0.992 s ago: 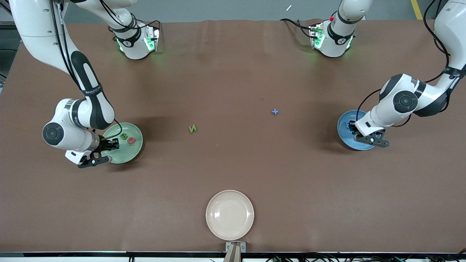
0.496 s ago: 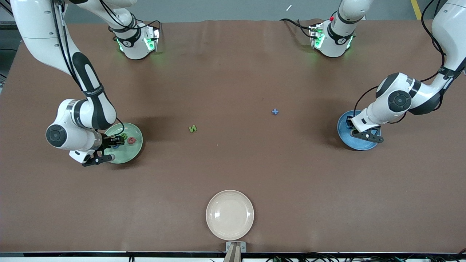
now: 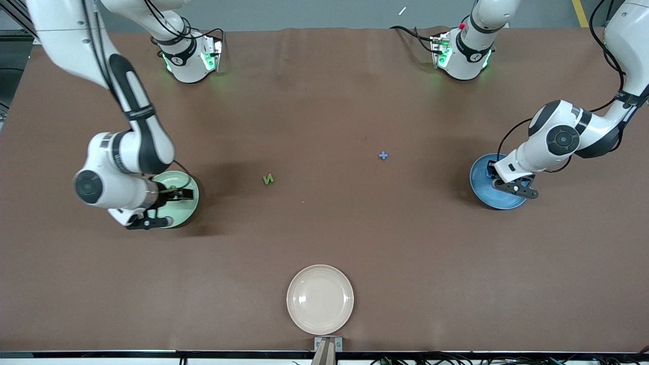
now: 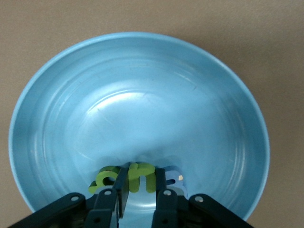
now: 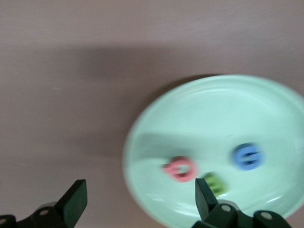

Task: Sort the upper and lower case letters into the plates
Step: 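Place G with the right gripper while the left gripper places n, then grasp the green N with the right gripper while the left gripper grasps x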

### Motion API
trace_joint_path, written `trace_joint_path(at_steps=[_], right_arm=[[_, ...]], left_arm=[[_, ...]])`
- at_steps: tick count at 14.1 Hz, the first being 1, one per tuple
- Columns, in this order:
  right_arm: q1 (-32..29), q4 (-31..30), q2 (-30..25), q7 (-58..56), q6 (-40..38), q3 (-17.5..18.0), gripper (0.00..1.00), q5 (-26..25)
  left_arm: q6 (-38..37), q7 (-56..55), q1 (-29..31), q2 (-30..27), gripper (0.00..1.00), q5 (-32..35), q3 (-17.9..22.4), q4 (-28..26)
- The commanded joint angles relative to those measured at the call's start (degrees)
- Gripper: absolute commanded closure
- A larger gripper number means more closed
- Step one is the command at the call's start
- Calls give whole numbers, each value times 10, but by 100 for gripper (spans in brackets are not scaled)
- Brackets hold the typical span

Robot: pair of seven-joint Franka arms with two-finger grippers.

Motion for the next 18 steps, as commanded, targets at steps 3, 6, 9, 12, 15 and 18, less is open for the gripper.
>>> trace_joint_path(at_steps=[3,6,9,12,15,18], right_arm=[[111,-19,-7,89,33,-4,0,8],[163,-21,-5,80,59,-5,0,2],[199,-54,3,80,139,-5,0,2],[221,-94,9,80,209,-4,3,2],[236,-95,21,82,219,-4,8,3],[246,-95,24,82,226,-4,11,6]], left_arm=[[3,0,8,-9,20,16,-16,-9],[1,-11,8,-10,1,10,-59,0],[-29,-71,1,-3,1,-7,-112,21],[-73,-155,-58,-3,1,-57,-138,40],[-73,-320,-149,-1,1,-60,-137,43],[-73,-427,-239,14,0,-61,-125,52]])
